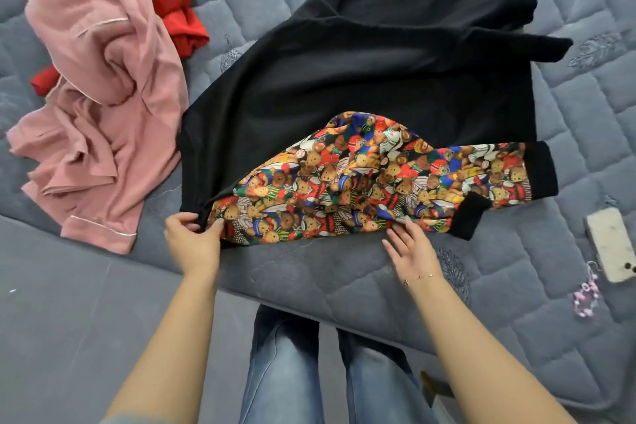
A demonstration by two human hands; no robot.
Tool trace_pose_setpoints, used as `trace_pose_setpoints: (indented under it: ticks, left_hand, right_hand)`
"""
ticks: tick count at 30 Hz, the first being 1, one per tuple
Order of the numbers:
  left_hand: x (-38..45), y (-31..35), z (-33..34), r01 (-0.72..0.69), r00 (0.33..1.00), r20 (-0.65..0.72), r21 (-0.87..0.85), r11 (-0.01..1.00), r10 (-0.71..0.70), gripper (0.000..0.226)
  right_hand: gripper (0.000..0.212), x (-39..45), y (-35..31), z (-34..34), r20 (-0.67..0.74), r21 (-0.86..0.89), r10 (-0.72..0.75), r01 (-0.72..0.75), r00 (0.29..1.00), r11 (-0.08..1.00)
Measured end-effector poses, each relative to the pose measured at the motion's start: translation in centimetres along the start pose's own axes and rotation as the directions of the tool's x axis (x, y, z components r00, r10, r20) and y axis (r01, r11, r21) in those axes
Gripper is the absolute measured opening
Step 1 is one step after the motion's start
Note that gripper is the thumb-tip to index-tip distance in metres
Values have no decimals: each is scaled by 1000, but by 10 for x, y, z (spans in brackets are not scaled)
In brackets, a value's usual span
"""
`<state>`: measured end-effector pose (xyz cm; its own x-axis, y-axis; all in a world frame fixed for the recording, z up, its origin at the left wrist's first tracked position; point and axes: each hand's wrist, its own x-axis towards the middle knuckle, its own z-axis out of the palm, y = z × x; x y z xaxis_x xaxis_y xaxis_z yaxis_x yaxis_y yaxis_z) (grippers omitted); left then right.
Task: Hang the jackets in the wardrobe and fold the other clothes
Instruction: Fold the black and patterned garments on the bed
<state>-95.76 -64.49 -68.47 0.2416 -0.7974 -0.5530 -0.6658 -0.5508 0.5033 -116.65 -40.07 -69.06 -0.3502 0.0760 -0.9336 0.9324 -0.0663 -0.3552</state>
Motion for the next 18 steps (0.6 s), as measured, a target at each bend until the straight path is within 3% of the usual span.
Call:
trace_pose_setpoints:
  ticks: [1, 2, 3, 4, 5, 7, 9, 12, 14, 16, 18]
  left_hand:
    - [-11, 9, 6, 148, 983, 134, -182, 972, -125, 33]
    - [-23, 19, 14, 372, 907, 327, -317, 873, -268, 26]
    - [-37, 28, 21, 575, 777, 523, -363, 733, -351, 25]
    - [-48, 33, 30, 680, 668, 658, -349, 645, -348, 32]
    - [-57, 36, 40, 712, 618, 719, -340, 614, -318, 44]
    - [-69, 47, 57, 722, 610, 748, -388, 573, -262, 58]
    - [-73, 58, 72, 716, 645, 724, -461, 524, -244, 57]
    - [-74, 66, 89, 707, 691, 663, -539, 457, -288, 43]
    - [-82, 61, 97, 720, 689, 664, -578, 384, -292, 39]
    - [-89, 49, 102, 738, 671, 683, -579, 348, -287, 38]
    - [-93, 32, 107, 734, 674, 669, -564, 378, -312, 35]
  right_hand:
    - [31, 0, -9, -2, 25, 72, 8, -10, 1000, 997]
    - [29, 0, -19, -2, 29, 145, 15, -19, 999, 989]
    - [26, 2, -30, 0, 17, 222, 15, -19, 1000, 975]
    - [23, 3, -42, 1, -7, 281, 9, -7, 1000, 960]
    - [20, 3, -54, 3, -25, 309, -5, 13, 1000, 951]
    - [15, 2, -82, 9, 11, 300, -66, 59, 998, 952]
    - [19, 1, -113, 13, 115, 281, -162, 124, 980, 952]
    - [31, -3, -160, 7, 322, 298, -338, 244, 884, 923]
    - [40, 0, -186, -5, 409, 279, -381, 284, 830, 917]
    - [41, 13, -198, -18, 396, 195, -333, 275, 856, 941]
    - [36, 35, -194, -30, 288, 127, -243, 215, 926, 968]
